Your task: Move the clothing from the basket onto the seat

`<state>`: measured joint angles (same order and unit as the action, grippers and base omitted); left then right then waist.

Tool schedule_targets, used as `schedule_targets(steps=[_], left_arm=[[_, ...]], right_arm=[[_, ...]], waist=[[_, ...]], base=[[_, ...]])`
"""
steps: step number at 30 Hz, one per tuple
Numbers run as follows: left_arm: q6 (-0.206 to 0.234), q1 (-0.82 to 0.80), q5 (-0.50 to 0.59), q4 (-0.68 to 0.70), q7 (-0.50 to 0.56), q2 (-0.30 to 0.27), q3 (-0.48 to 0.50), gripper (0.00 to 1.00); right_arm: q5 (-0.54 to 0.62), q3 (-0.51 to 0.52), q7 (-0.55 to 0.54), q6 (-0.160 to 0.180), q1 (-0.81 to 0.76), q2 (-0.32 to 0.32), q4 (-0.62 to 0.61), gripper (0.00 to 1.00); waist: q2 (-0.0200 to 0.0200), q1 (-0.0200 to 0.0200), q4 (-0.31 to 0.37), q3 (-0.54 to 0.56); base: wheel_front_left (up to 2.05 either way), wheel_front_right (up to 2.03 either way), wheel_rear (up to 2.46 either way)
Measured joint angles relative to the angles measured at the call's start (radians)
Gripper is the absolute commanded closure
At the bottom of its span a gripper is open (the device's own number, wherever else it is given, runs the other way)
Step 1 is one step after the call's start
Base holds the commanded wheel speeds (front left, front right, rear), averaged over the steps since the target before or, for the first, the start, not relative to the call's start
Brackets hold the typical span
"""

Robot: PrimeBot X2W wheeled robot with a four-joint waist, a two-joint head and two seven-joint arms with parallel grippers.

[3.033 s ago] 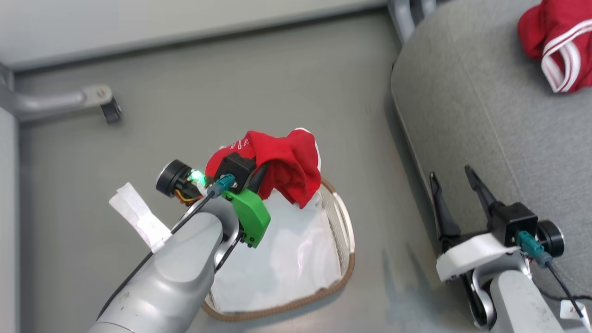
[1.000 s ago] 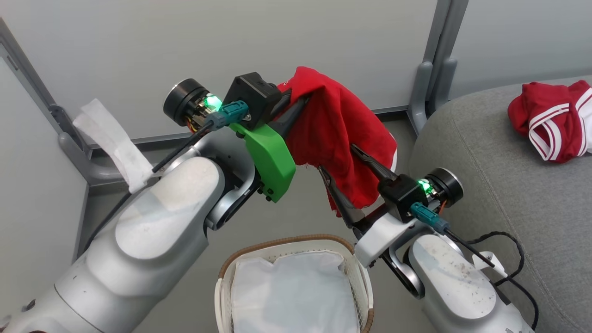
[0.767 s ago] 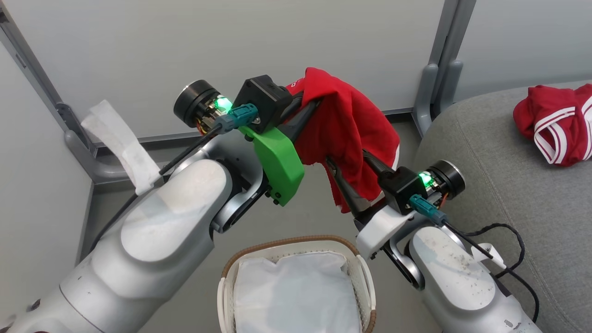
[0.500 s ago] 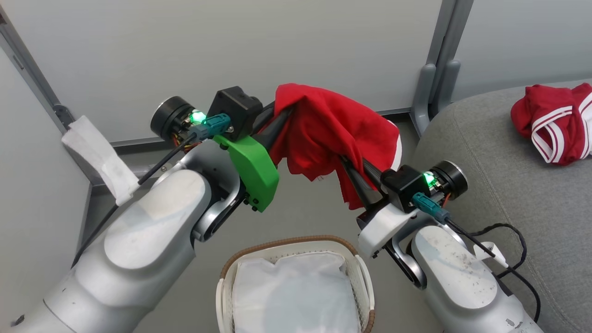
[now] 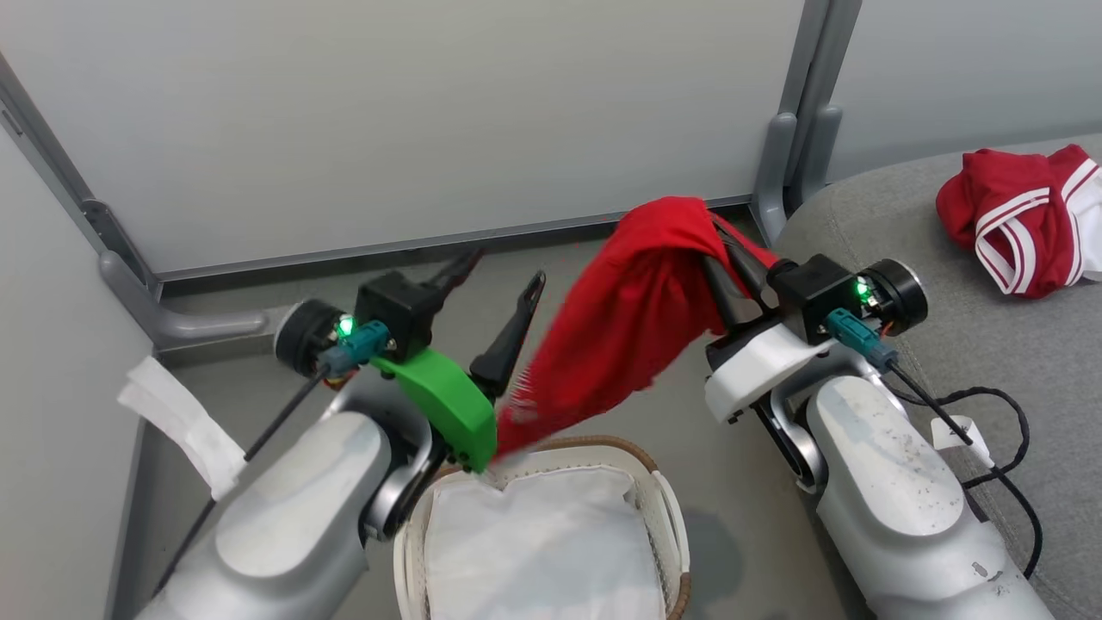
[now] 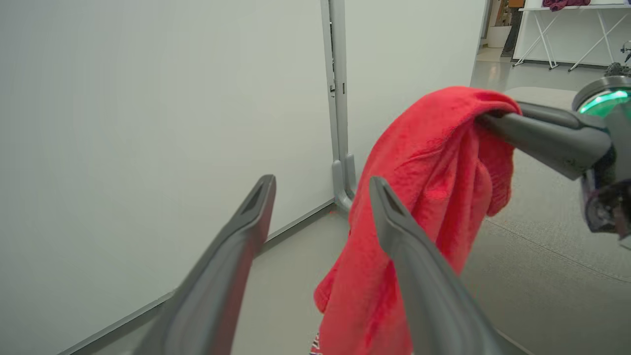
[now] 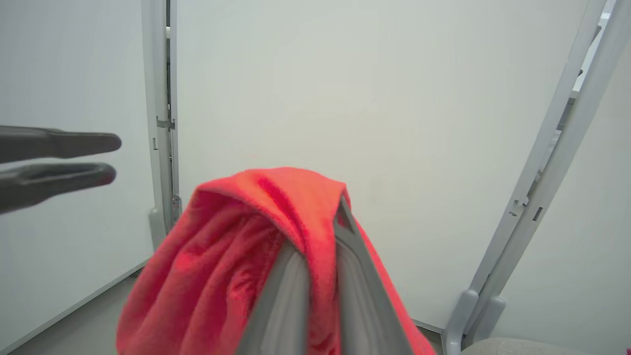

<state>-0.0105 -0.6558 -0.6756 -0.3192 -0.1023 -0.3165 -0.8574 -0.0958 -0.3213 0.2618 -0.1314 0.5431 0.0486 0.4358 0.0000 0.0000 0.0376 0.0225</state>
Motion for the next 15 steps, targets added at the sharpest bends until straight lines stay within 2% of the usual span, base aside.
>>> schedule_targets(steps=[6, 15], left_arm=[[-0.007, 0.087, -0.008, -0.040, -0.057, 0.042, -0.037, 0.00], [-0.015, 0.126, -0.009, -0.074, -0.103, 0.104, -0.070, 0.00]], right_arm=[[0.050, 0.087, 0.000, 0.000, -0.001, 0.000, -0.015, 1.00], [0.107, 0.192, 0.000, 0.000, -0.054, 0.001, -0.084, 1.00]], waist=[[0.0000, 0.0000, 0.012, -0.008], [0.0000, 0.0000, 0.060, -0.024]], base=[[0.00, 0.00, 0.00], [0.00, 0.00, 0.00]])
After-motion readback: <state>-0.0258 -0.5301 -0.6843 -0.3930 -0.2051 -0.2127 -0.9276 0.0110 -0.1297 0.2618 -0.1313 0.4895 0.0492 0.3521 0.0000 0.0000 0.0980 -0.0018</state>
